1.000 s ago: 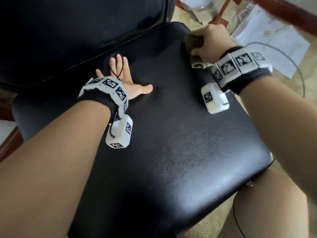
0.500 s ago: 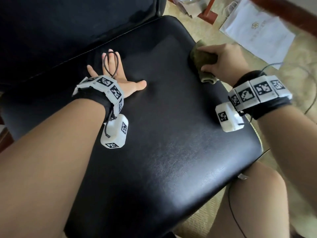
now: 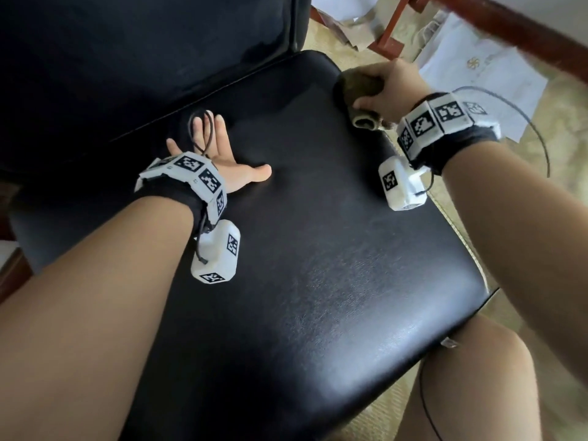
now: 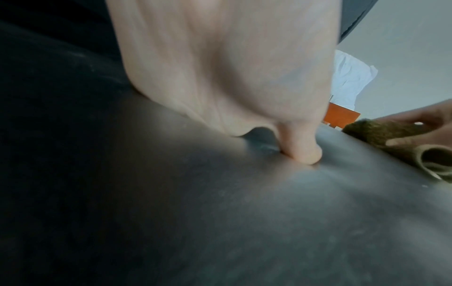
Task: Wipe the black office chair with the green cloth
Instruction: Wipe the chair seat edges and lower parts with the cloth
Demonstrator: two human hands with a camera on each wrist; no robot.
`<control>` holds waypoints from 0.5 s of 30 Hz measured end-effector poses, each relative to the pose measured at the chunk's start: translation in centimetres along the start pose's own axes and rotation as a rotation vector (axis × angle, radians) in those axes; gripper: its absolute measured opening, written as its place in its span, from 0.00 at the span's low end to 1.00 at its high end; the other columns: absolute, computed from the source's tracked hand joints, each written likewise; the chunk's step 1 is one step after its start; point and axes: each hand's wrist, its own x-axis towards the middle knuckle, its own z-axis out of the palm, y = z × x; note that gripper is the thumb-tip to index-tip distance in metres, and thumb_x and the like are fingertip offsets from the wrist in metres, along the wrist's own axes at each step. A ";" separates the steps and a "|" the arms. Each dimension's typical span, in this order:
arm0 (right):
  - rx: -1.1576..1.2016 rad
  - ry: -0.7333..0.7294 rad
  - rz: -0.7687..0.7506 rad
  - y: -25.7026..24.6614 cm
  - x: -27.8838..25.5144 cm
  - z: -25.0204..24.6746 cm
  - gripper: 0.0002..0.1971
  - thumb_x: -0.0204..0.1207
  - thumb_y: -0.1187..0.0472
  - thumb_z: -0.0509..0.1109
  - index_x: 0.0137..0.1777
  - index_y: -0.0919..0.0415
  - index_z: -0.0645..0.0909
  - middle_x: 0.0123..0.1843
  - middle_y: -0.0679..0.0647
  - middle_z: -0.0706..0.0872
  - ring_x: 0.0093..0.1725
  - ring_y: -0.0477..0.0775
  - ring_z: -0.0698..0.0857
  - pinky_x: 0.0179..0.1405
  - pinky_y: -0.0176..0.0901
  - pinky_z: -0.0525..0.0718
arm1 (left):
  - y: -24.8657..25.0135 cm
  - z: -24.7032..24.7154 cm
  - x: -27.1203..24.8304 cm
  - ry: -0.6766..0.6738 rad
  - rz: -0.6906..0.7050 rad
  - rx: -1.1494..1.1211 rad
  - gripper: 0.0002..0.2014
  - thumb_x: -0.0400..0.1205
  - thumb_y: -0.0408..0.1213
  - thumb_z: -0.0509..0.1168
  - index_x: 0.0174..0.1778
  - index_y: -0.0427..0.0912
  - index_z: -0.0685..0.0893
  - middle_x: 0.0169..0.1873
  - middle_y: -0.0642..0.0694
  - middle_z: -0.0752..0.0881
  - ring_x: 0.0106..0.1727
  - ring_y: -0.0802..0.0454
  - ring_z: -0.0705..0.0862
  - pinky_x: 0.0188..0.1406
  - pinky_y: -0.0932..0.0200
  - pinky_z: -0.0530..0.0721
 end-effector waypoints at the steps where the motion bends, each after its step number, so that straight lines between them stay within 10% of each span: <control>1: -0.002 -0.012 -0.007 0.3 -0.7 0.0 0.24 0.75 0.62 0.72 0.71 0.52 0.76 0.58 0.53 0.83 0.59 0.52 0.79 0.53 0.33 0.70 | 0.0 0.0 -0.1 0.001 0.001 -0.006 0.52 0.75 0.73 0.49 0.82 0.38 0.38 0.83 0.45 0.38 0.82 0.51 0.34 0.76 0.33 0.34; 15: -0.129 -0.035 -0.022 -2.2 2.8 -0.2 0.26 0.73 0.62 0.74 0.72 0.56 0.76 0.64 0.61 0.82 0.64 0.61 0.79 0.60 0.45 0.75 | 0.5 -0.5 -0.6 -0.023 -0.009 -0.014 0.54 0.75 0.71 0.53 0.80 0.41 0.30 0.81 0.48 0.30 0.80 0.54 0.28 0.75 0.34 0.31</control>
